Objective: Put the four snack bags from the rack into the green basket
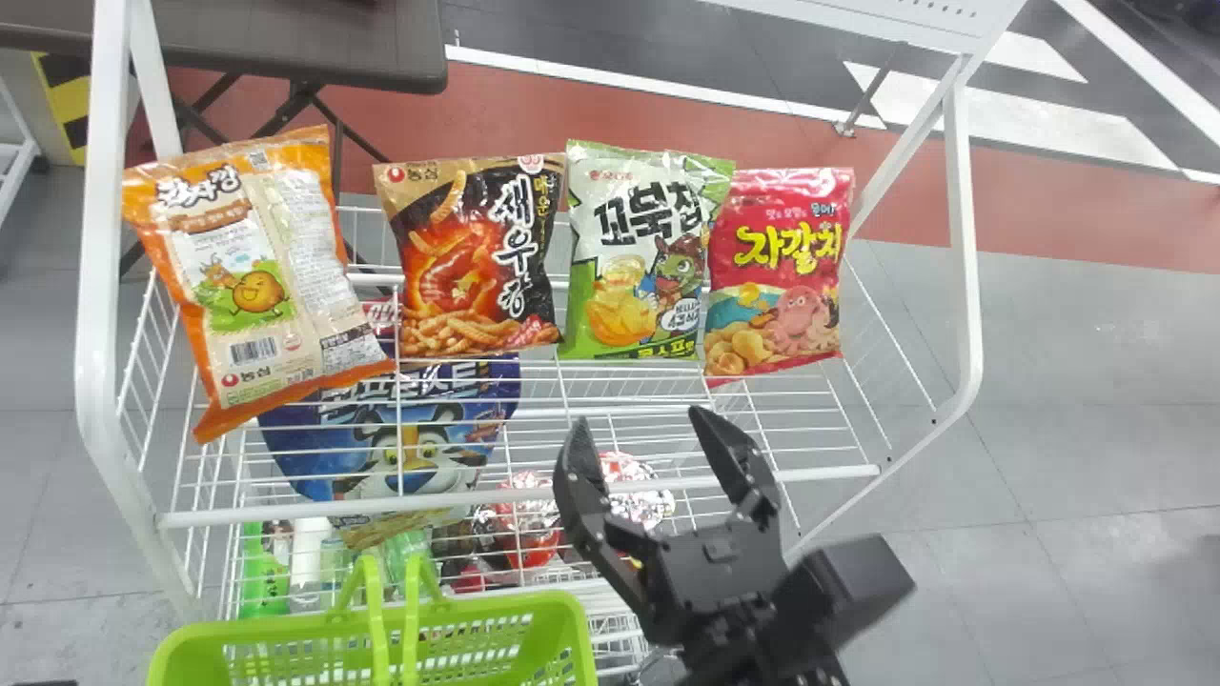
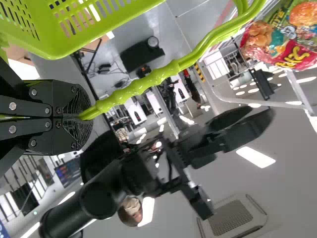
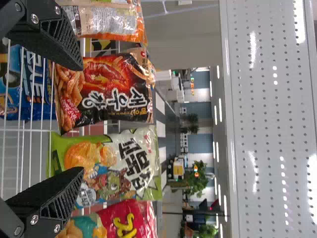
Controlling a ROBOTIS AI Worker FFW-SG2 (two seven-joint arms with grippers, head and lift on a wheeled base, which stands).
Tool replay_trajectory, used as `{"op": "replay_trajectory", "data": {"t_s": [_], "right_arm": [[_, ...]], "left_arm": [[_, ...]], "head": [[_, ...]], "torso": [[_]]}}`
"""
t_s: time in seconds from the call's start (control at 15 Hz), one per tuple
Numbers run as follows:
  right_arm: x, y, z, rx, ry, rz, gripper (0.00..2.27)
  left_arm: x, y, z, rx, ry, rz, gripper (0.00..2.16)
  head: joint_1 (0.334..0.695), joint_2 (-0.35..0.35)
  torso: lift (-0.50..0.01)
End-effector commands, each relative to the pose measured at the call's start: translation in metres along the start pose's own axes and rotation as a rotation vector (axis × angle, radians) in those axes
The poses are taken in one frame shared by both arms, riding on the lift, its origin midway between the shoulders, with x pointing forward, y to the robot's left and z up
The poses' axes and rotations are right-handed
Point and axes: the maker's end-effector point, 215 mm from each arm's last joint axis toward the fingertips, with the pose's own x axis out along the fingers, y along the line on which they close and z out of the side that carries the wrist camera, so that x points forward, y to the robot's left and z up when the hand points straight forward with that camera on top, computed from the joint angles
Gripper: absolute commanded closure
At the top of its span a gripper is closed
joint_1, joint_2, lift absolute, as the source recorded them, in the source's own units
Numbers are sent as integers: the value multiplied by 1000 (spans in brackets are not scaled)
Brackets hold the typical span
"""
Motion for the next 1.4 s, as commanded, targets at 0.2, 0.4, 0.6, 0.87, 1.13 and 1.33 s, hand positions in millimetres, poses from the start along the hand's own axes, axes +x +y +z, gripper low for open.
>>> {"op": "replay_trajectory", "data": {"t_s": [0.2,0.4,0.6,0.87,1.13,1.33], "right_arm": [[89,45,2,-47,24,82,97],[134,81,3,-47,61,154,97],[161,124,-7,-34,120,249,97],[182,191,-13,-9,168,400,97],[210,208,-35,-80,230,398,97],[223,206,-57,-100,312,412,178]], "left_arm": [[6,6,-8,11,51,24,2024],[5,10,-6,20,54,35,2024],[3,13,-4,31,55,40,2024],[-2,17,-4,34,55,47,2024],[-6,17,-2,49,51,43,2024],[-8,16,-1,52,50,40,2024]], "head": [[695,-327],[695,-205],[695,-125],[695,24],[695,116],[695,133]], "torso": [[-7],[-7],[-7],[-7],[-7],[-7]]}}
